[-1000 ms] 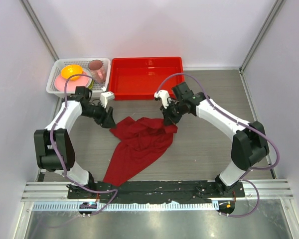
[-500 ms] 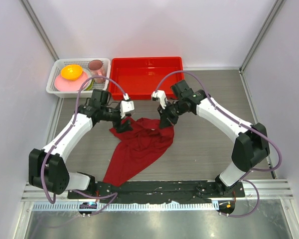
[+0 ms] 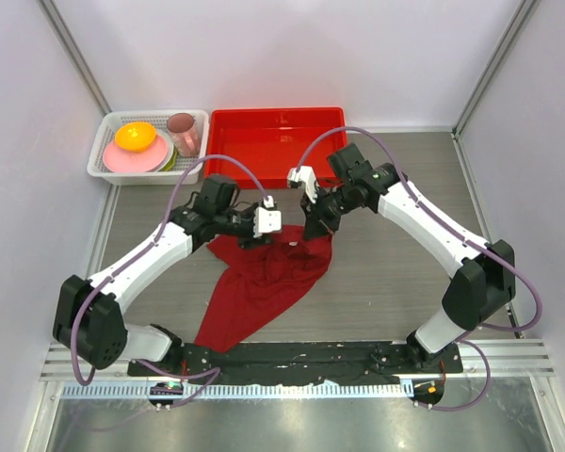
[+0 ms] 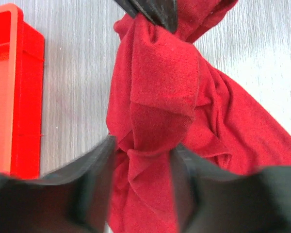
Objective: Pin the brooch onto the clothing
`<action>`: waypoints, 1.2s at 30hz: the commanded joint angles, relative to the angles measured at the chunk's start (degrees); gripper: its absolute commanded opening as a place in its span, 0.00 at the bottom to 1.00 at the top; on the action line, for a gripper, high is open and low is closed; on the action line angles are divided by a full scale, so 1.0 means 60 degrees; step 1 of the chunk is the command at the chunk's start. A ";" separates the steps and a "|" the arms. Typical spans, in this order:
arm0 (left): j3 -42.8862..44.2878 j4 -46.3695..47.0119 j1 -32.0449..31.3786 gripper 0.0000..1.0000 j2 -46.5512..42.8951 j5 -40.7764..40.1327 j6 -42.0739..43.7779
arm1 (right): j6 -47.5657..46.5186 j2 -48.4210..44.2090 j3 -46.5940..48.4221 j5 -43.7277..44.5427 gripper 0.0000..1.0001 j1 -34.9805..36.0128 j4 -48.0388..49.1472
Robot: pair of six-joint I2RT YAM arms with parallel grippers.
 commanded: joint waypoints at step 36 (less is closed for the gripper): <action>1.0973 -0.3259 -0.2582 0.17 0.7022 0.0115 -0.5889 | -0.4453 -0.4993 -0.1580 0.0591 0.77 -0.1083 -0.0912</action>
